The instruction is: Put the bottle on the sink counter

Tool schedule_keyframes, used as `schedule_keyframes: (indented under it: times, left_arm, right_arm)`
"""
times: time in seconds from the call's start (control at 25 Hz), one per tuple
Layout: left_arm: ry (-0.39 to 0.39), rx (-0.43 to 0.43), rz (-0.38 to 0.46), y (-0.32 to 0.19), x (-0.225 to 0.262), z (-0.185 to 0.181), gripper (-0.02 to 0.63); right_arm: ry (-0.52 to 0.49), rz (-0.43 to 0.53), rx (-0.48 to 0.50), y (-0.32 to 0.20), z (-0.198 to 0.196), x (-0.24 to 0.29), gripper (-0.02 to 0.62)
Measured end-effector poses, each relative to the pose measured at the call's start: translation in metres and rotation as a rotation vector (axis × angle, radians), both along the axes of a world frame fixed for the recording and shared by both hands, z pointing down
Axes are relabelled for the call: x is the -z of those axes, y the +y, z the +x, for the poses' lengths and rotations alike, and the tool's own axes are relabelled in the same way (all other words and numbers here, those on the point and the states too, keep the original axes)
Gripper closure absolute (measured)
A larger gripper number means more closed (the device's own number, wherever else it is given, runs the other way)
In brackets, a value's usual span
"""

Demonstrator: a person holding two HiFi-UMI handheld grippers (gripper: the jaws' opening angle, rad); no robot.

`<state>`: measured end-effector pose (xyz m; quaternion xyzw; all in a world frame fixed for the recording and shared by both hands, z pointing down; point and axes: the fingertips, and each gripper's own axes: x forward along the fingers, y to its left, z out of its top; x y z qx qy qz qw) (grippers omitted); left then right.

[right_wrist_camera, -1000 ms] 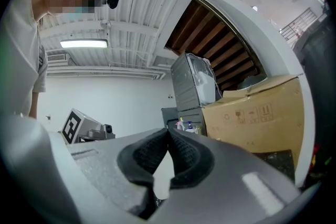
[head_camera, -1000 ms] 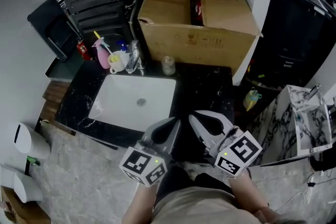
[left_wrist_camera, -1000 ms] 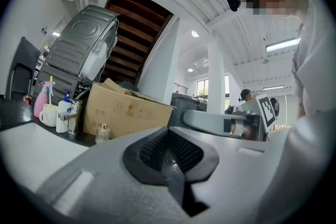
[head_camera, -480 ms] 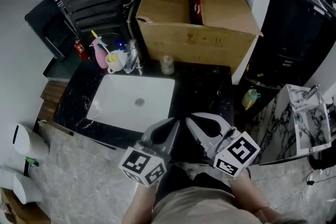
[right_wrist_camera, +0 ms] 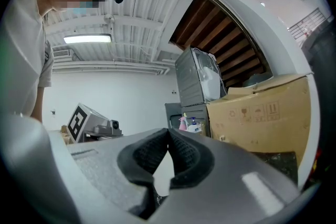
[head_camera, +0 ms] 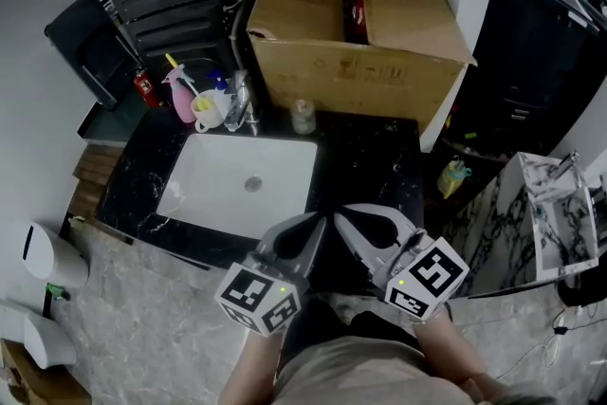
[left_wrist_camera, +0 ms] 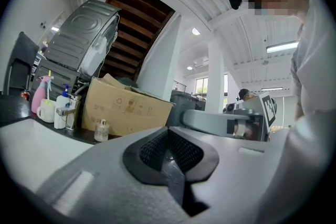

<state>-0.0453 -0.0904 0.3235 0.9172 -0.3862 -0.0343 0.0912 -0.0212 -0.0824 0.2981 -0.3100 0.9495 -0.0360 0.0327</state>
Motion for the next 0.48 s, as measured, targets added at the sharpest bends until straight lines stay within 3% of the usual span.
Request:
schedule_keyframes:
  times: [0.48]
  left_arm:
    - [-0.027, -0.02, -0.009, 0.0, -0.0034, -0.0014, 0.598]
  right_arm:
    - [0.031, -0.003, 0.012, -0.0026, -0.0052, -0.0094, 0.592]
